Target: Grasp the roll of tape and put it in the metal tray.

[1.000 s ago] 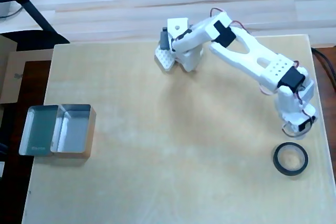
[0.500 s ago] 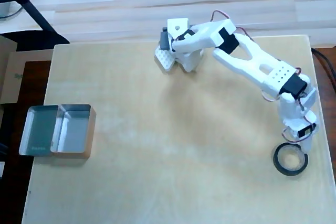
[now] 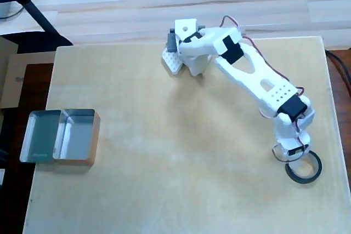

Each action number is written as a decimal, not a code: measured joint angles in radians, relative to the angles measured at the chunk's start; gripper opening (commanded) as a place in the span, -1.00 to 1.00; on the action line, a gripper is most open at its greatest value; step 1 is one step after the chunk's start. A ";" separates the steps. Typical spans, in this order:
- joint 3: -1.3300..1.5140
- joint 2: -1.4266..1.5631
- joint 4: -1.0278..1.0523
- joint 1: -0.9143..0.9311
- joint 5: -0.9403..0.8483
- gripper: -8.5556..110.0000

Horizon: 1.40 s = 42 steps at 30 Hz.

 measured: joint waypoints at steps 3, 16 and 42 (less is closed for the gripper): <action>0.002 -0.021 -0.018 -0.003 -0.005 -0.59; 0.002 -0.034 -0.020 -0.002 -0.005 -0.59; 0.002 -0.035 -0.021 0.000 -0.103 -0.86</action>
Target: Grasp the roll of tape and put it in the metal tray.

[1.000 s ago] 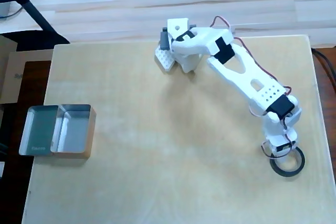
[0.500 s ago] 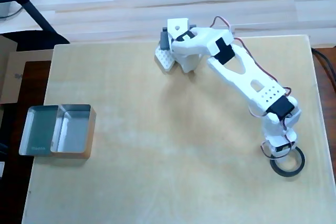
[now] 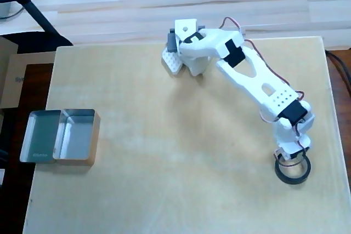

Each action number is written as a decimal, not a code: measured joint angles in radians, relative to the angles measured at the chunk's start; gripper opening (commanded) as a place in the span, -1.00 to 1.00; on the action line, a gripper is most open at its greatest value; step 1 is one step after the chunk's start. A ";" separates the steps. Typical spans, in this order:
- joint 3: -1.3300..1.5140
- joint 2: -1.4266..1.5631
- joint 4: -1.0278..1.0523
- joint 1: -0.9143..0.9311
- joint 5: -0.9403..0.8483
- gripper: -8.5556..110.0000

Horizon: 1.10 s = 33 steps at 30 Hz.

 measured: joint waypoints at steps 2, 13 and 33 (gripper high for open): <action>0.000 0.000 0.000 0.000 -0.002 -0.86; -0.321 0.078 0.161 0.018 -0.003 -0.86; -0.031 0.626 0.170 0.701 -0.265 -0.86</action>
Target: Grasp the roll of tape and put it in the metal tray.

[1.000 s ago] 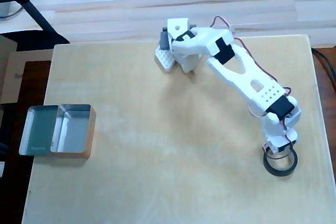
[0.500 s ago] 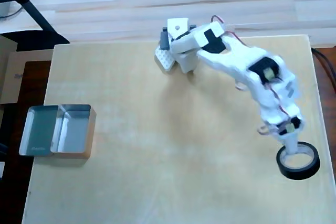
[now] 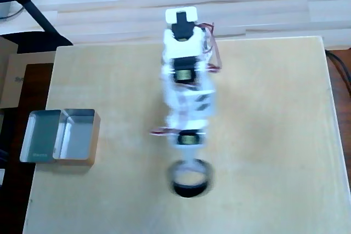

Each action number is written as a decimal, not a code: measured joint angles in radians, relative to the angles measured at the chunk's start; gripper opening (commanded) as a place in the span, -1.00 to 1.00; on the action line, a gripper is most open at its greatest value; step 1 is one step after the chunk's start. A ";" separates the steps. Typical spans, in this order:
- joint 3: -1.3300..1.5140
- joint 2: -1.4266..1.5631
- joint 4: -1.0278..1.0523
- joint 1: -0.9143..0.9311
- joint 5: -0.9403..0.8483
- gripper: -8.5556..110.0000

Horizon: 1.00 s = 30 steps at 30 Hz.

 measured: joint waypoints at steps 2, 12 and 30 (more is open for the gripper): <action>0.066 0.061 0.000 0.127 -0.037 -0.86; 0.305 0.270 0.000 0.719 -0.129 -0.86; 0.827 0.281 -0.230 0.943 -0.066 -0.86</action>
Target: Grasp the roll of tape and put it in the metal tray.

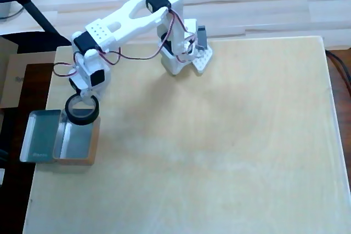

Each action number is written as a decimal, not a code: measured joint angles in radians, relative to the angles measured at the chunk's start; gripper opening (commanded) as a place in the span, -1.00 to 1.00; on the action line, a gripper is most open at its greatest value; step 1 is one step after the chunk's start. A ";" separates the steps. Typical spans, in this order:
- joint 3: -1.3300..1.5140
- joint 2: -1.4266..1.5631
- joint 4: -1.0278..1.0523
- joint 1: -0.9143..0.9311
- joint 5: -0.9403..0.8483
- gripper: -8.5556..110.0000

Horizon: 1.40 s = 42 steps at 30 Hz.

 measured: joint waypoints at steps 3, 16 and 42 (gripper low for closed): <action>0.002 0.000 -0.048 0.000 0.029 -0.86; -0.107 -0.110 -0.080 0.000 0.046 -0.86; -0.388 -0.497 -0.028 0.003 0.046 -0.64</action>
